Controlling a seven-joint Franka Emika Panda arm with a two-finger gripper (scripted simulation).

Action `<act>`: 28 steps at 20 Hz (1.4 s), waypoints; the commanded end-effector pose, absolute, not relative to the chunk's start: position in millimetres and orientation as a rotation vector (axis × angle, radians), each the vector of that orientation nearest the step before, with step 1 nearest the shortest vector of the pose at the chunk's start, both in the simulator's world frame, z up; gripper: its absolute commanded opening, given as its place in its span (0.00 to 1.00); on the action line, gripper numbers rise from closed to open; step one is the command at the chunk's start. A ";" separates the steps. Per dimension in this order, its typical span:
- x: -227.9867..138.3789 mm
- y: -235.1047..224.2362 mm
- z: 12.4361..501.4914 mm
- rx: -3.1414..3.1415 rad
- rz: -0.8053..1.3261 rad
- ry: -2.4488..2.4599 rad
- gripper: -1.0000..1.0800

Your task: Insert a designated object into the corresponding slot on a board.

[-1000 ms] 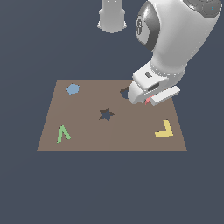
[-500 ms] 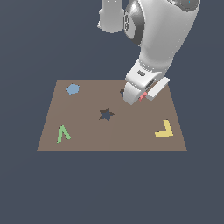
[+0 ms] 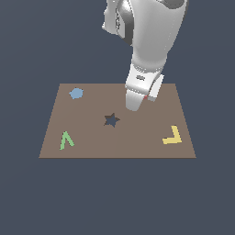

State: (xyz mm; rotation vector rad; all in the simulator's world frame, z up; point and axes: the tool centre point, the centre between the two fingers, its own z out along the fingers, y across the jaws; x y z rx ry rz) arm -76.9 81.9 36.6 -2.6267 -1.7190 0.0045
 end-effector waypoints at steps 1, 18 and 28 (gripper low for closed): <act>-77.0 72.5 37.0 -2.550 0.004 -1.832 0.00; -56.1 13.4 38.9 -1.936 0.007 -2.471 0.00; -28.4 -12.8 39.9 -1.495 0.008 -2.760 0.00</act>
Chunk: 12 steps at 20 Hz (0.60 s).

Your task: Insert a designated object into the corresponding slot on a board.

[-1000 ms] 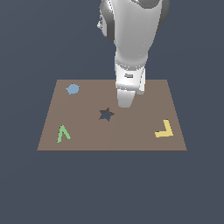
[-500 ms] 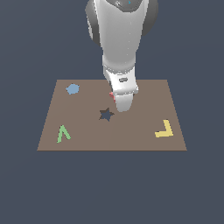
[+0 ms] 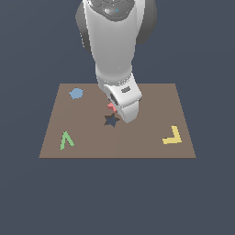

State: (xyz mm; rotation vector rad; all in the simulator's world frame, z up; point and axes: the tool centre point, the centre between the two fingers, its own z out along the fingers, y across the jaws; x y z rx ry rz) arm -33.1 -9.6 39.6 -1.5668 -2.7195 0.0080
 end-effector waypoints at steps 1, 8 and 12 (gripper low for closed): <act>-25.4 -14.7 40.0 -1.452 0.008 -2.783 0.00; -6.2 -23.5 40.4 -1.187 0.009 -2.905 0.00; 2.7 -25.8 40.5 -1.069 0.010 -2.950 0.00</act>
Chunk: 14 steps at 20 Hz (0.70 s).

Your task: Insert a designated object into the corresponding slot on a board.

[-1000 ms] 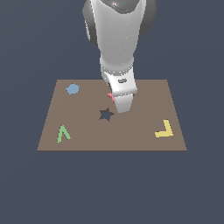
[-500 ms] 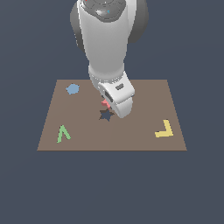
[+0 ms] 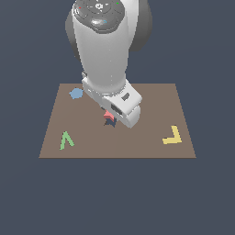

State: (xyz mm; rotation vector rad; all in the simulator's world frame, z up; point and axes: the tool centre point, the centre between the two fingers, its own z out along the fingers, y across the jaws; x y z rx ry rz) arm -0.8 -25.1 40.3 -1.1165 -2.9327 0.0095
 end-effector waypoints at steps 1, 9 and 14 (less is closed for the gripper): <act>4.6 -26.2 40.5 -1.044 0.010 -2.959 0.00; 15.3 -27.2 40.6 -0.903 0.010 -3.005 0.00; 17.3 -26.7 40.6 -0.876 0.010 -3.013 0.00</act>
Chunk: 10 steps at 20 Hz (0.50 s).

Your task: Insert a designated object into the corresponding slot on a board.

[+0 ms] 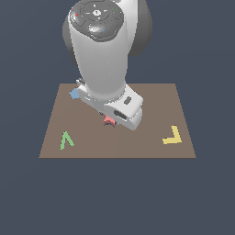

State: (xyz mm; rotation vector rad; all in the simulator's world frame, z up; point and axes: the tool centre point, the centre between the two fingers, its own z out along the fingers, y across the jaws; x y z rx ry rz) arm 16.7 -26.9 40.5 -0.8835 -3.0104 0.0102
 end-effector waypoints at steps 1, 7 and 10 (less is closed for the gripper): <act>17.3 -26.6 40.6 -0.876 0.010 -3.013 0.00; 17.2 -26.5 32.2 -0.876 0.008 -3.012 0.00; 17.2 -26.5 30.6 -0.876 0.008 -3.013 0.96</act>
